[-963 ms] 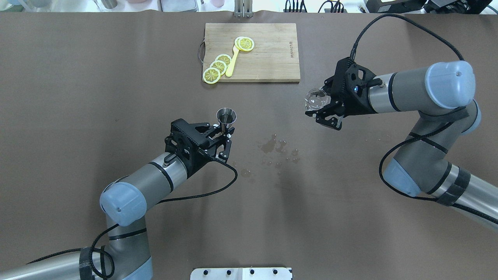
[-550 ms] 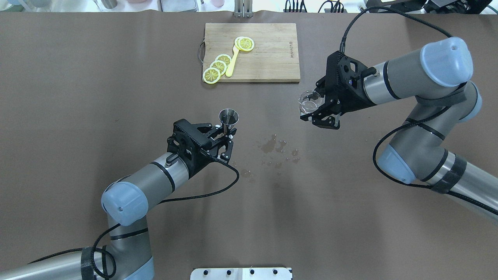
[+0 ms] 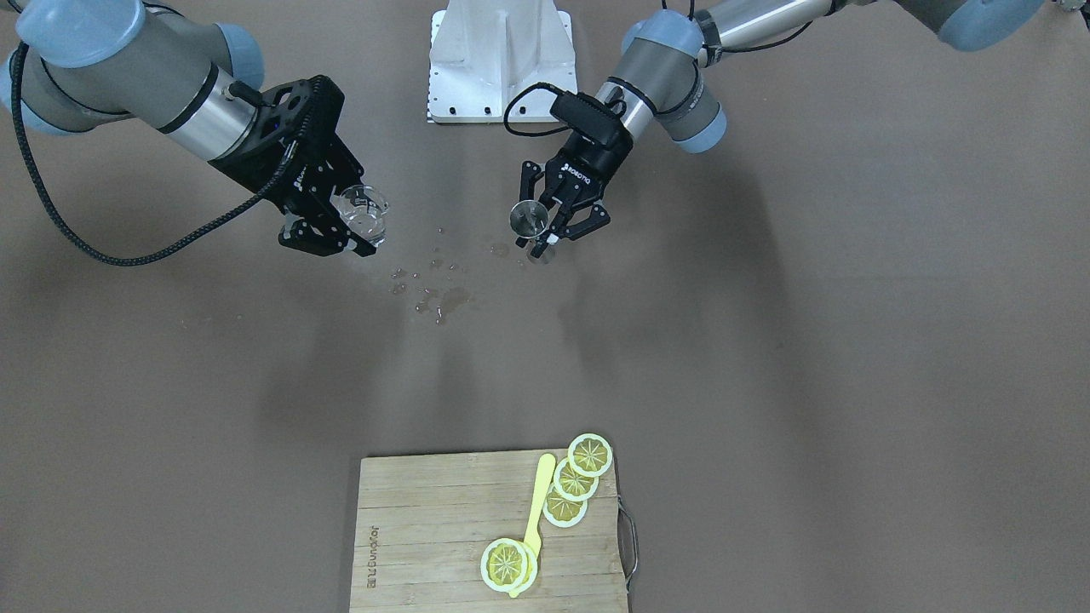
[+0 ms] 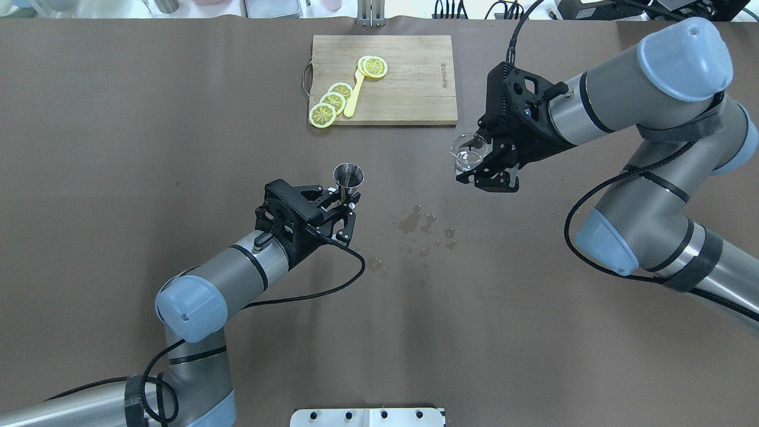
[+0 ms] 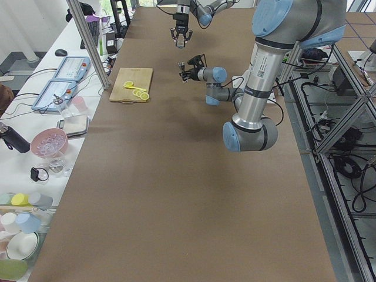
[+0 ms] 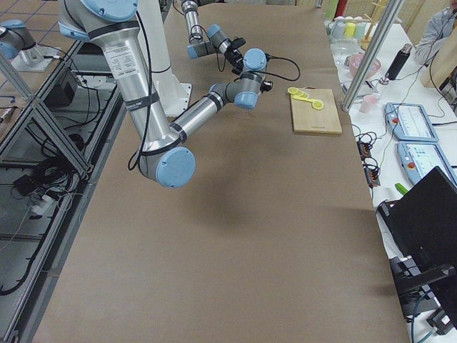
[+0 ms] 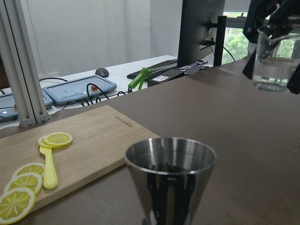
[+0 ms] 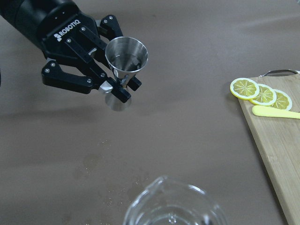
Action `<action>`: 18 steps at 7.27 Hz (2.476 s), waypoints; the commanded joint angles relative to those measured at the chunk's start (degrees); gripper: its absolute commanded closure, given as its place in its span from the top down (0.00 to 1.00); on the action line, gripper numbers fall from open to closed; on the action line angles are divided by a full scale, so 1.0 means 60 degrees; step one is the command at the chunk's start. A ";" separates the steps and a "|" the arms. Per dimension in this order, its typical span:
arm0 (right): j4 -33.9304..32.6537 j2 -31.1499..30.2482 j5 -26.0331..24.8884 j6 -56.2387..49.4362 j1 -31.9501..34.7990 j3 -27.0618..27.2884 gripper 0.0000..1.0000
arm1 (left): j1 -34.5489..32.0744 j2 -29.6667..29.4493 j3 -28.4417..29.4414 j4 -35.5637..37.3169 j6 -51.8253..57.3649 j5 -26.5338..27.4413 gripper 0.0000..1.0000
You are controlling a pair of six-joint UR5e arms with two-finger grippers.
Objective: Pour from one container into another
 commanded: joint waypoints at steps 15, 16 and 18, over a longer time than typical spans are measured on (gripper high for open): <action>-0.3334 0.2599 -0.0767 -0.0604 -0.0335 -0.1267 0.00 | -0.0152 -0.0666 0.0633 -0.0030 0.0350 0.0000 0.00; -0.3525 0.2659 -0.0782 -0.0619 -0.0453 -0.1194 0.00 | -0.0167 -0.0637 0.0604 -0.0189 0.0352 -0.0044 0.00; -0.3861 0.2689 -0.0826 -0.0793 -0.0585 -0.0932 0.00 | -0.0152 -0.0622 0.0603 -0.0323 0.0352 -0.0059 0.00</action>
